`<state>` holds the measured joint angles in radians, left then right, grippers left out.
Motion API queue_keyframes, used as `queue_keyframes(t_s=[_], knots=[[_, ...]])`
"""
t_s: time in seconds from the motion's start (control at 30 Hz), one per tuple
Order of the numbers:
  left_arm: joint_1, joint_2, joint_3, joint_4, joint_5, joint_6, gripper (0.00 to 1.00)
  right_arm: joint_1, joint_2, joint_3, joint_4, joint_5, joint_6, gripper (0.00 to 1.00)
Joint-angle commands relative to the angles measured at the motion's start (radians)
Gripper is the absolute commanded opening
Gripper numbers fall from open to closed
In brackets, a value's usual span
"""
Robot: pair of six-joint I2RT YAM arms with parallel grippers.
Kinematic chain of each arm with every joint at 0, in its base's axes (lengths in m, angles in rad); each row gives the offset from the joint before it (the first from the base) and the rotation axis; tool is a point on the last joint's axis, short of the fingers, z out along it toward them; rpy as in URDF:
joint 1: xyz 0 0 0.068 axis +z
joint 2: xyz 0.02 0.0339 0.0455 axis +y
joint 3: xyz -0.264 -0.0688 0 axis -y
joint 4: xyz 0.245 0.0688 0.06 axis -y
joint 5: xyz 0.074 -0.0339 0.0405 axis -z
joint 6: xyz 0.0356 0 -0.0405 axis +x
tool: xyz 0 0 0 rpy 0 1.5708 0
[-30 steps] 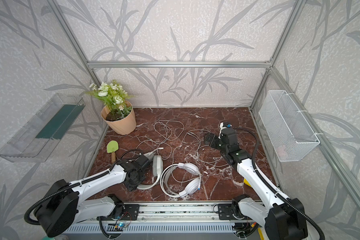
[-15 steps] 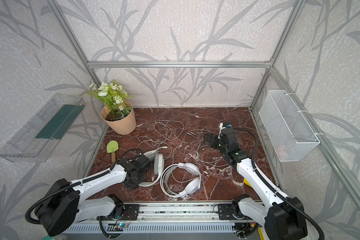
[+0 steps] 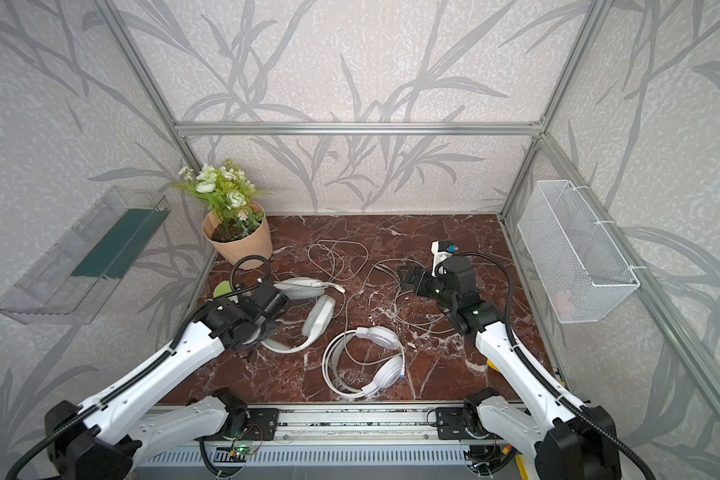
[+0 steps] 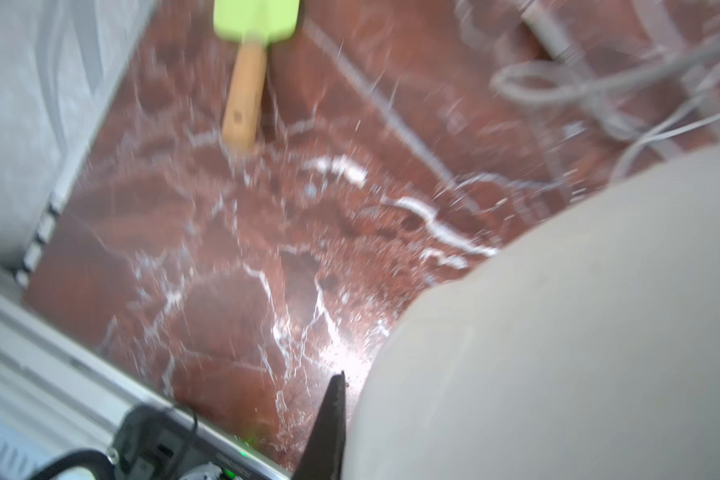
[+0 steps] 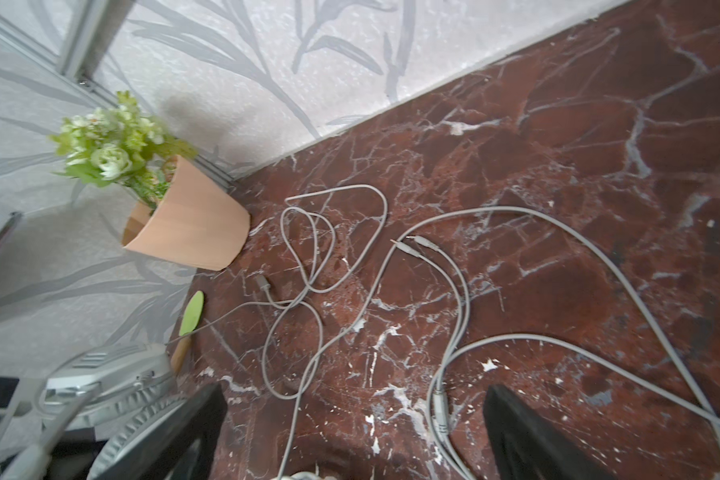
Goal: Wrap the headphones
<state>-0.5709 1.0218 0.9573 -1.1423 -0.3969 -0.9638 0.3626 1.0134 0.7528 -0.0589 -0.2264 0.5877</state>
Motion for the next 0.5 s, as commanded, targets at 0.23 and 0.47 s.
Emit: queue_keyframes(t_s=[0.23,0.47], knots=[[0.055,-0.079,0.253,-0.025,0.078,0.513,0.00,0.024,-0.239,0.003,0.093,-0.044,-0.066,1.00],[0.055,-0.310,0.247,0.173,0.278,0.695,0.00,0.077,-0.280,-0.129,0.322,-0.164,-0.156,0.99]])
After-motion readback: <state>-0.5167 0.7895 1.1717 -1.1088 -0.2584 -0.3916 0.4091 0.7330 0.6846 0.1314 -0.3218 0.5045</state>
